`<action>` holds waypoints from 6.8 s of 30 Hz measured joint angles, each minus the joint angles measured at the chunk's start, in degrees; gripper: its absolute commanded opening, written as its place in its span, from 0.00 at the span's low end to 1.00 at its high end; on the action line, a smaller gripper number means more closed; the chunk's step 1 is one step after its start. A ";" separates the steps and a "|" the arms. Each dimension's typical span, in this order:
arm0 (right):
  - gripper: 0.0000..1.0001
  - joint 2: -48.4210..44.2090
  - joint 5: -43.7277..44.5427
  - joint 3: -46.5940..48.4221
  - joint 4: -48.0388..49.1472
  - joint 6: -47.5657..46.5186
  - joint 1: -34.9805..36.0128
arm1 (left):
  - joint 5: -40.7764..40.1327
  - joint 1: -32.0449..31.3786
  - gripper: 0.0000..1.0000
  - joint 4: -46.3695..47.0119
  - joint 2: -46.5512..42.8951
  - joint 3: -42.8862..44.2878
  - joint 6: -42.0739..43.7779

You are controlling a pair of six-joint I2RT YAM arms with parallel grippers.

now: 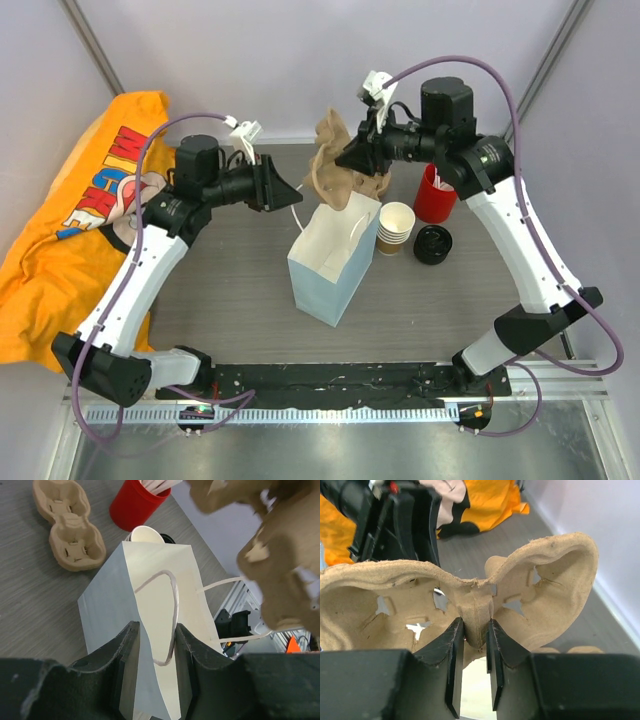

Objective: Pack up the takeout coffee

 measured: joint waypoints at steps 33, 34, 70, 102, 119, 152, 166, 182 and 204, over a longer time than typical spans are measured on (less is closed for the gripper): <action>0.24 -9.44 2.67 -20.83 -0.76 5.27 2.60 | -8.57 0.00 0.37 0.02 3.02 3.23 -0.07; 0.24 -9.94 2.47 -20.87 -0.85 5.33 2.60 | -8.74 0.00 0.37 0.02 3.19 3.34 -0.07; 0.22 -9.31 3.76 -24.11 -2.82 5.84 4.90 | -10.36 0.00 0.37 0.00 4.92 5.66 -0.26; 0.23 -5.44 12.02 -16.20 -7.08 2.95 6.43 | -9.68 0.00 0.24 -0.92 4.90 8.74 -0.09; 0.23 -4.59 12.13 -16.00 -9.07 1.97 7.06 | -6.58 -0.02 0.34 -1.16 4.74 9.31 1.03; 0.23 -4.57 16.33 -15.47 -10.58 0.04 8.33 | -1.44 -5.49 0.00 -2.60 7.34 13.97 4.28; 0.21 -3.72 18.29 -18.93 -10.71 -1.01 9.27 | -1.14 -6.23 0.00 -3.06 7.91 13.97 4.28; 0.21 2.64 23.85 -18.23 -8.48 -2.25 10.88 | -3.13 -4.68 0.05 -5.31 5.81 13.44 5.99; 0.21 6.97 27.43 -13.31 -2.56 2.51 12.35 | -5.44 0.24 0.03 -3.76 3.10 7.13 -0.52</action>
